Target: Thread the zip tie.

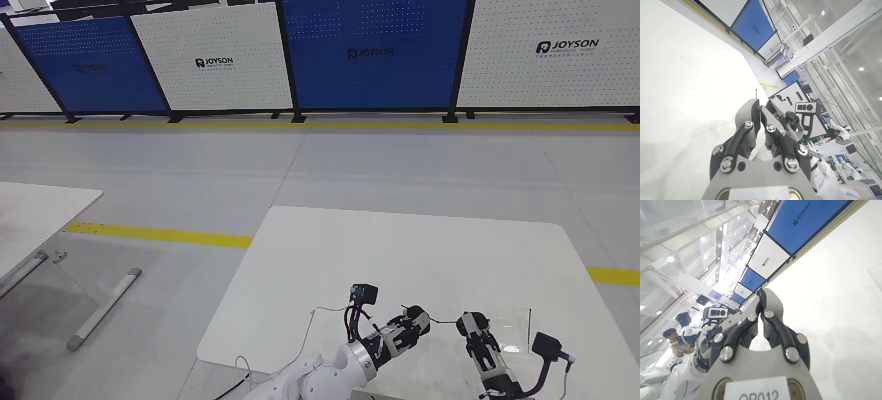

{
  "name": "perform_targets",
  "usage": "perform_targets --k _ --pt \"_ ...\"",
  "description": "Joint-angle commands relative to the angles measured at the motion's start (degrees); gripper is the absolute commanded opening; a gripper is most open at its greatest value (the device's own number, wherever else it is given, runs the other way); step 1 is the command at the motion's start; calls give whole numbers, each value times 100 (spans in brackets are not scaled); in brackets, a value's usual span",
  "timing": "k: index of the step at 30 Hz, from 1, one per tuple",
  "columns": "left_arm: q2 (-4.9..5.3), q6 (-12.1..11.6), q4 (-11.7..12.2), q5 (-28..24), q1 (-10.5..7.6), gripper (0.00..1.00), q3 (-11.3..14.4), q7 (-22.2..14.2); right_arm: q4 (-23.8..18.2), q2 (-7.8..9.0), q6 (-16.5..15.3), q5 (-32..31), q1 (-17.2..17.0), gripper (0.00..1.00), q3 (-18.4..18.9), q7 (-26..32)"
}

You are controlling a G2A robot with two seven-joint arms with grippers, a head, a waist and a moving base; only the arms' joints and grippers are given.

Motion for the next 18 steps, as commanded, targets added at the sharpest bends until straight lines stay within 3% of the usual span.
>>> perform_targets --k 1,9,18 --pt "0 0 0 0 0 0 0 0 15 -11 0 -10 14 0 -8 -5" --pt "0 0 0 0 0 0 0 0 27 -46 -246 -40 -93 0 107 -213" --pt "0 0 0 0 0 0 0 0 31 -82 -271 -95 -114 0 135 -110"
